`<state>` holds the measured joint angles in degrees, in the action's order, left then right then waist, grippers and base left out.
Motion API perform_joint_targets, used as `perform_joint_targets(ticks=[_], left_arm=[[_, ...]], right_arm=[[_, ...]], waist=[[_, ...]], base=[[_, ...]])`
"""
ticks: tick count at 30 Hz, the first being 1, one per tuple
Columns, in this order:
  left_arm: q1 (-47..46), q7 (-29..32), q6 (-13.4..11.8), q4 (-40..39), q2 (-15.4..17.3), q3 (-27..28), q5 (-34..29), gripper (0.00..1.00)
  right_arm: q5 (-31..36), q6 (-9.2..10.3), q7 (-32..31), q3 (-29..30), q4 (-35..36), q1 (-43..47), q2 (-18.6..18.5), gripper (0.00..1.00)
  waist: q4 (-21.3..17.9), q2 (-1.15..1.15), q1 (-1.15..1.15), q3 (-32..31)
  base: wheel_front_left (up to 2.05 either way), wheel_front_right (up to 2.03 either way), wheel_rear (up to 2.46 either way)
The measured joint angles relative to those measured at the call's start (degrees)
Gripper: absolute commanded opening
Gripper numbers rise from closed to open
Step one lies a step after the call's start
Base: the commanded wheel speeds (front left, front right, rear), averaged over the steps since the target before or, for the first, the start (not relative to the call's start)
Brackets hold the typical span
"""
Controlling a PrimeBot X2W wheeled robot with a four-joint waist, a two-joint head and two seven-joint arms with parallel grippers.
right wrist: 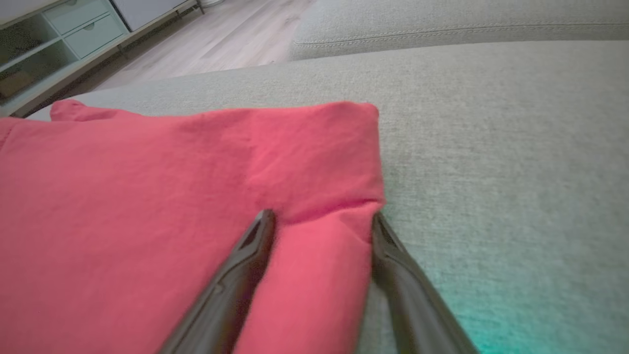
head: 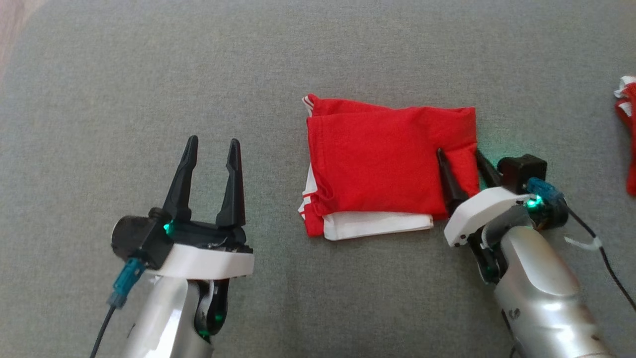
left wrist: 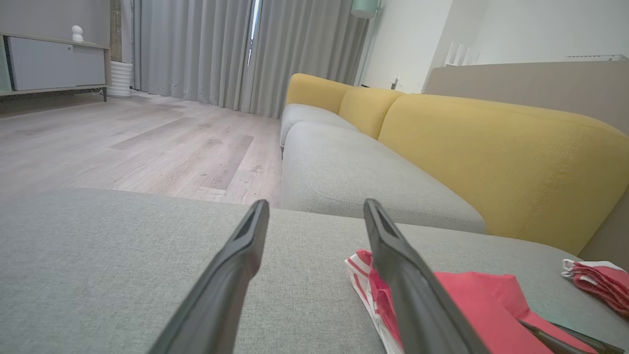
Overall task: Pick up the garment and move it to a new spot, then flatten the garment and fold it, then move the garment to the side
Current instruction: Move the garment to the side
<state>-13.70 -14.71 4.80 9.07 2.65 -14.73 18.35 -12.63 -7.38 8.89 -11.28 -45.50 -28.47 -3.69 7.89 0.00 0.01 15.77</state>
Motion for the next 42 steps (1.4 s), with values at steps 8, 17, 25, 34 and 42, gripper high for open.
perform_joint_targets(ticks=[8, 17, 25, 34, 42], left_arm=[[0.01, 0.0, -0.22, -0.1, 0.0, -0.24, -0.2, 1.0], [0.01, 0.0, -0.25, -0.76, 0.0, -3.37, -0.16, 1.0], [-1.85, 0.0, -0.83, -1.93, 0.01, -7.31, 0.02, 1.0], [-6.32, 0.0, -1.23, -2.35, -0.03, -8.0, -0.2, 1.0], [-9.48, 0.0, -0.68, -2.14, -0.03, -8.43, -0.38, 1.0]], right_arm=[[6.08, 0.0, 3.82, -2.21, -2.44, -1.58, 0.21, 0.0], [13.16, 0.0, 4.74, -2.91, 2.26, -3.2, -2.83, 0.0], [11.99, 0.0, 1.59, -4.87, 8.58, -5.93, -14.35, 0.0], [8.36, 0.0, -1.74, -2.56, 10.8, -10.53, -26.54, 0.0], [7.78, 0.0, -2.72, 3.27, 5.06, -13.5, -29.53, 0.0]], waist=[[-2.72, 0.0, 0.0, -1.47], [-8.54, 0.0, -0.01, -3.18], [-14.5, 0.0, -0.01, -2.84], [-16.64, 0.0, 0.0, 2.14], [-16.0, 0.0, 0.0, 6.35]], base=[[0.0, 0.0, 0.0], [0.0, 0.0, 0.0], [0.0, 0.0, 0.0], [0.0, 0.0, 0.0], [0.0, 0.0, 0.0]])
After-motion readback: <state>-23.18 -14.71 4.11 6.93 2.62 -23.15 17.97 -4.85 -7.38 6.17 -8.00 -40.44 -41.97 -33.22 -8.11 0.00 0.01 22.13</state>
